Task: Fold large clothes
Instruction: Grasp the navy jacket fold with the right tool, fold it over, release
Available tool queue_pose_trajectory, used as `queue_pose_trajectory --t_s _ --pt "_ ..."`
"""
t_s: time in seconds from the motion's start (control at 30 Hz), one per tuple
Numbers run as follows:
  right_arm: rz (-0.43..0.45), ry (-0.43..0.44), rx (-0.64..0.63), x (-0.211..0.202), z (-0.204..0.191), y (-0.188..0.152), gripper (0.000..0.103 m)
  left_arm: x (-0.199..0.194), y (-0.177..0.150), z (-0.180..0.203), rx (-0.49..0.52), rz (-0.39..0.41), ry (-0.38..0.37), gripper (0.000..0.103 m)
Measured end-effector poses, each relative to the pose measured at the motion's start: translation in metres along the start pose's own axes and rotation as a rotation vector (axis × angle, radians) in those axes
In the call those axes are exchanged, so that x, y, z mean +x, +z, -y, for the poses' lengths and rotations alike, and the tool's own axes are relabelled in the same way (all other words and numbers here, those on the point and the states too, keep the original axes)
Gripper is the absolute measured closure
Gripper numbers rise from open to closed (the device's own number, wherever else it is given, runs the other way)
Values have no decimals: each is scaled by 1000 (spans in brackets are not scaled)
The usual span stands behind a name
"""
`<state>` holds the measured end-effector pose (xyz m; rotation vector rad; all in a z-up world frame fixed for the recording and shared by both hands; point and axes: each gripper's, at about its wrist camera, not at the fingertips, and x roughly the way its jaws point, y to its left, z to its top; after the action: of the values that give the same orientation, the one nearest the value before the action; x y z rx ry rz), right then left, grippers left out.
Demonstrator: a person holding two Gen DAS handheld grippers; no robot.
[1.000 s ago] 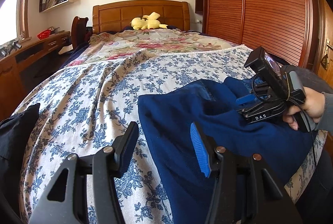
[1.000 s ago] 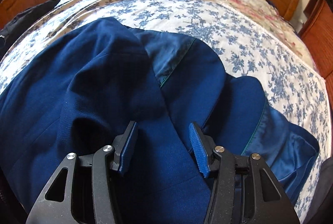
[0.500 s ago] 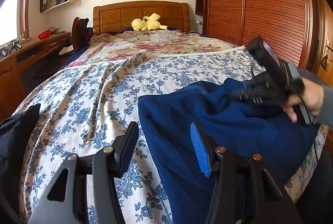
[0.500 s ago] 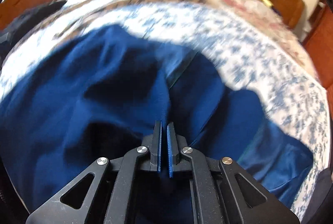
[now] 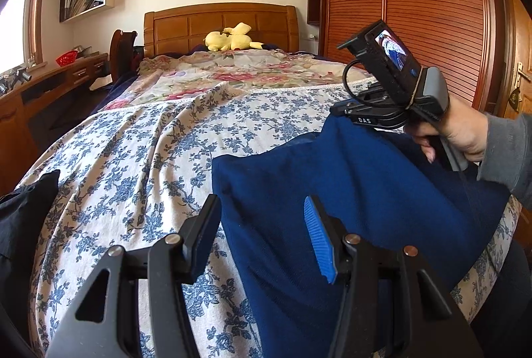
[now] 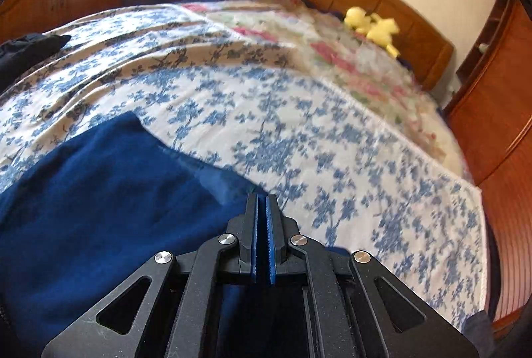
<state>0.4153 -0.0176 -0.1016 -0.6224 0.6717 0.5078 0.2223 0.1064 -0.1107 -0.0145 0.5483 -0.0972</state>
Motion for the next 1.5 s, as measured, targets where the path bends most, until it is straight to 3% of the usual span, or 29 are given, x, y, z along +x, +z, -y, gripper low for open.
queue_pose_trajectory --t_s 0.1,0.2,0.33,0.47,0.7,0.77,0.87,1.13,1.33,1.4,1.47,1.5 --pt "43 -84 20 -10 8 2 101 1 3 5 1 5 -12 52" --pt "48 -120 69 -22 27 3 93 4 5 11 6 6 -26 52" --pt "37 -110 97 -45 52 -9 92 8 8 22 11 2 -50 52" --pt "25 -95 161 -66 77 -39 77 12 12 38 22 8 -86 52" --pt "-109 -158 256 -62 123 -108 75 27 17 62 34 -9 -134 52" --pt "-137 -185 291 -59 138 -124 67 32 16 67 38 -18 -136 52" --pt "-199 -186 371 -49 164 -149 59 39 14 73 49 -34 -132 52" --pt "-297 -158 501 -17 198 -188 59 52 9 77 57 -67 -116 52" --pt "-300 -102 556 -6 205 -193 61 54 7 81 67 -80 -112 52" --pt "-299 -53 539 -3 202 -193 87 54 7 81 69 -81 -112 52" --pt "-292 -25 512 -4 197 -192 100 54 7 80 66 -80 -114 52" --pt "-288 -25 485 -5 193 -190 102 55 8 81 66 -81 -115 52"
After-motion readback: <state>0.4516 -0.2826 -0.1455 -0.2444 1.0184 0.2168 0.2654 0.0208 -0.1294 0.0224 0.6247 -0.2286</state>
